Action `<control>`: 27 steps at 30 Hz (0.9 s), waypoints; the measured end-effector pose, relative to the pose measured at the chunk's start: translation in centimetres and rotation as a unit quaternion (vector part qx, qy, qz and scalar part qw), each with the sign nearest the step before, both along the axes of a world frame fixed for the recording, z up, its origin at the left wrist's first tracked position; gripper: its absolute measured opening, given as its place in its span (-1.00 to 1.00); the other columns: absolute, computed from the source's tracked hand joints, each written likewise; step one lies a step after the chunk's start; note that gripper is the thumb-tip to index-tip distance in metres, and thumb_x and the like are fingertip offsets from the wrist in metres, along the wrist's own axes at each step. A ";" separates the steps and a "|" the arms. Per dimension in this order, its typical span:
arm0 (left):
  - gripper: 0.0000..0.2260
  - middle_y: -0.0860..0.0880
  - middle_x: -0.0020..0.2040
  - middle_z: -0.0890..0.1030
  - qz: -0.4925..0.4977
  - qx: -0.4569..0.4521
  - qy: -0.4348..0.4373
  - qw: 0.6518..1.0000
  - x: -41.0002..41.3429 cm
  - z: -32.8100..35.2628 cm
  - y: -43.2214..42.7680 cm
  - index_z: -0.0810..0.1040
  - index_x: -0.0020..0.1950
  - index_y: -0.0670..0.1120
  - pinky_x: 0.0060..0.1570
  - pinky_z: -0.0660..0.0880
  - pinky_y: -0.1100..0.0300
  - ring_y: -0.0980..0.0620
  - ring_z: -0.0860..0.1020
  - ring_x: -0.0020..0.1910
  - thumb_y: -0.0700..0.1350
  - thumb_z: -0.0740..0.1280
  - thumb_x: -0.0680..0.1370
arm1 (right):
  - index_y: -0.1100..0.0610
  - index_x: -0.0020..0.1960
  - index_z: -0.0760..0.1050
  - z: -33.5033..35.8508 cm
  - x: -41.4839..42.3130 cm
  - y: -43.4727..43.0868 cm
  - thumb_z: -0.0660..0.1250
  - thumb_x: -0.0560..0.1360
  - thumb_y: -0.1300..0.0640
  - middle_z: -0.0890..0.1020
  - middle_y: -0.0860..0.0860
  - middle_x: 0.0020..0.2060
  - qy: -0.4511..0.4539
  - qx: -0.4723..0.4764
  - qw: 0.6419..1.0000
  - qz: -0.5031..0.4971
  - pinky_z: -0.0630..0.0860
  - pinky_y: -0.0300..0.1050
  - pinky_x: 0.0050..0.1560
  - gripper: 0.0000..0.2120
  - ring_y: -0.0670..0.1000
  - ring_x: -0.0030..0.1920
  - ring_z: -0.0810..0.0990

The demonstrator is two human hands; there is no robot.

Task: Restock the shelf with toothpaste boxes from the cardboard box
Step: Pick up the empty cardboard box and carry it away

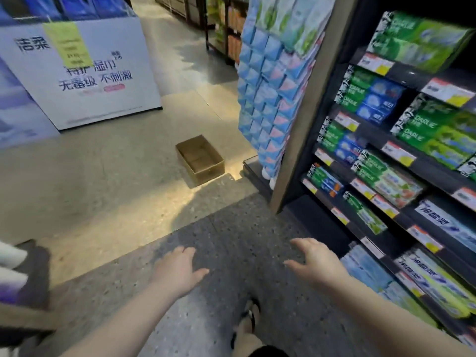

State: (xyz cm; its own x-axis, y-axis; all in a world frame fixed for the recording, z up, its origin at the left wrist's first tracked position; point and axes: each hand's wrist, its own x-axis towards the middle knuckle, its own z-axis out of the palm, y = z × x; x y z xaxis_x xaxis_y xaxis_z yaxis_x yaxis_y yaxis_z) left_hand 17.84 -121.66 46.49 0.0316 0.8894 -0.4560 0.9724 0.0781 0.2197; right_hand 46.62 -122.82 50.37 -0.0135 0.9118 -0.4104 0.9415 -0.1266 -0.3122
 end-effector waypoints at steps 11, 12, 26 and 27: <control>-0.49 -0.02 0.30 0.45 0.049 0.007 0.063 0.997 -7.8 1.0 20.5 0.36 0.32 0.01 0.17 0.44 0.09 -0.04 0.45 0.27 0.22 0.23 0.46 | -0.03 0.37 0.29 -2.1 -7.6 24.4 0.23 0.46 -0.20 0.44 -0.02 0.31 0.024 -0.009 0.997 0.073 0.38 -0.02 0.28 -0.46 0.04 0.32 0.39; -0.49 -0.02 0.31 0.44 0.058 0.009 0.063 0.996 -8.1 1.2 22.3 0.35 0.33 0.01 0.16 0.43 0.10 -0.04 0.44 0.27 0.22 0.23 0.46 | -0.02 0.37 0.29 -2.2 -8.0 26.5 0.22 0.45 -0.21 0.44 -0.01 0.31 0.019 -0.010 0.996 0.091 0.39 -0.02 0.28 -0.46 0.04 0.31 0.40; -0.46 -0.01 0.35 0.41 0.068 -0.002 0.045 0.997 -17.5 -1.0 45.0 0.31 0.36 0.01 0.24 0.39 0.09 -0.04 0.41 0.30 0.23 0.22 0.46 | -0.01 0.38 0.27 -4.3 -18.4 50.0 0.22 0.46 -0.19 0.42 -0.02 0.33 0.028 -0.022 0.993 0.111 0.38 -0.03 0.30 -0.45 0.03 0.32 0.39; -0.45 -0.01 0.36 0.40 0.063 -0.006 0.040 0.997 -18.8 -1.5 47.1 0.30 0.37 0.01 0.25 0.38 0.09 -0.04 0.40 0.31 0.23 0.22 0.46 | -0.01 0.38 0.27 -4.9 -19.5 51.7 0.22 0.46 -0.19 0.42 -0.02 0.33 0.026 -0.028 0.994 0.102 0.39 -0.02 0.30 -0.45 0.03 0.32 0.39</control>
State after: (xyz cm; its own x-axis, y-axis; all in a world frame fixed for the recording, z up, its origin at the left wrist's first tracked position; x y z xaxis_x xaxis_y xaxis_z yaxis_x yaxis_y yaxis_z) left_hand -1.00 -74.55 45.03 -0.1180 0.8784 -0.4632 0.9691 0.2036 0.1392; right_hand 27.14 -71.15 45.49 -0.2180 0.8636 -0.4546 0.9319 0.0459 -0.3598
